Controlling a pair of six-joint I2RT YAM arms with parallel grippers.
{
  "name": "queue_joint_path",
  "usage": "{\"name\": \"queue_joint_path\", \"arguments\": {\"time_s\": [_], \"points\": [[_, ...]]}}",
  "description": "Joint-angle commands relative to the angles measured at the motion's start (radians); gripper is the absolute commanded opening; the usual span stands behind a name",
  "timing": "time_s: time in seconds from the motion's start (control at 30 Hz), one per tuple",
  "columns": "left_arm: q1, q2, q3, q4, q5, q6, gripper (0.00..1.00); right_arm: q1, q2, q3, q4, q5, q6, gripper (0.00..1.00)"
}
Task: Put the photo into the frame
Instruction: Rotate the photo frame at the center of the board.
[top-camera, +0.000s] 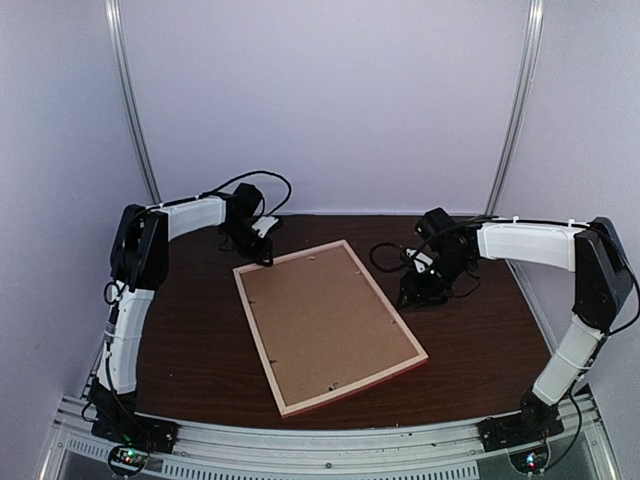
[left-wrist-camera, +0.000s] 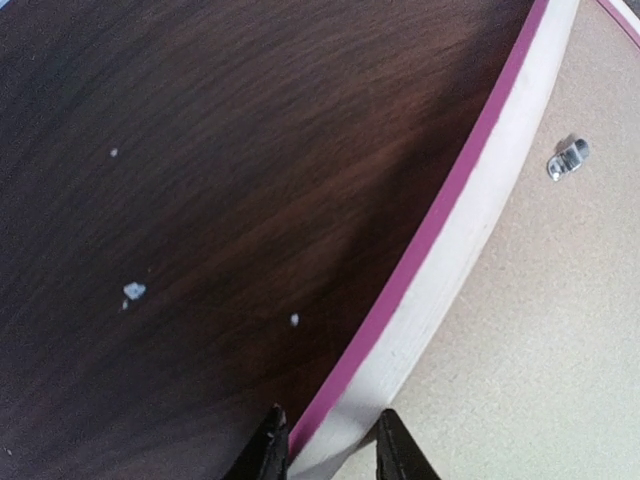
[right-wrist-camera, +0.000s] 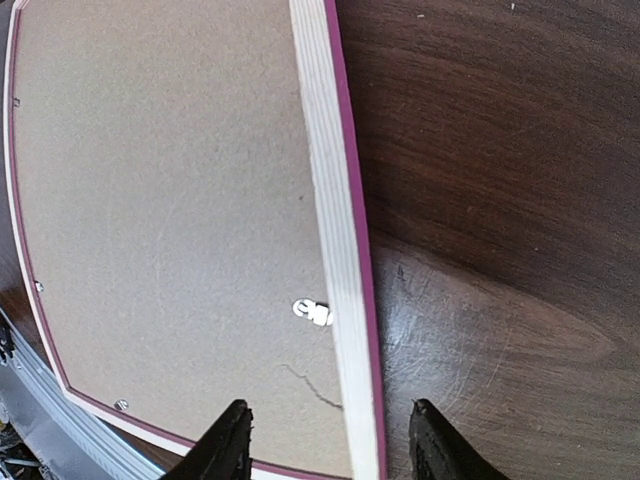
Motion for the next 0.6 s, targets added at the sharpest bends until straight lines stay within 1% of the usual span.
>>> {"name": "queue_joint_path", "arguments": {"time_s": [0.0, 0.2, 0.37, 0.47, 0.57], "points": [[0.024, -0.083, -0.162, 0.014, -0.071, -0.13, 0.27, 0.002, -0.029, -0.018, 0.012, 0.015, 0.019, 0.54], [0.028, -0.182, -0.343, 0.055, -0.14, -0.267, 0.24, 0.002, -0.046, -0.026, 0.013, 0.014, 0.049, 0.56], [0.034, -0.307, -0.527, 0.071, -0.214, -0.398, 0.24, 0.002, -0.071, -0.05, 0.001, 0.07, 0.073, 0.59], [0.035, -0.379, -0.644, 0.099, -0.198, -0.466, 0.24, 0.002, -0.074, -0.068, 0.002, 0.104, 0.093, 0.63], [0.034, -0.456, -0.772, 0.16, -0.124, -0.538, 0.24, 0.003, -0.072, -0.087, 0.005, 0.138, 0.116, 0.66]]}}
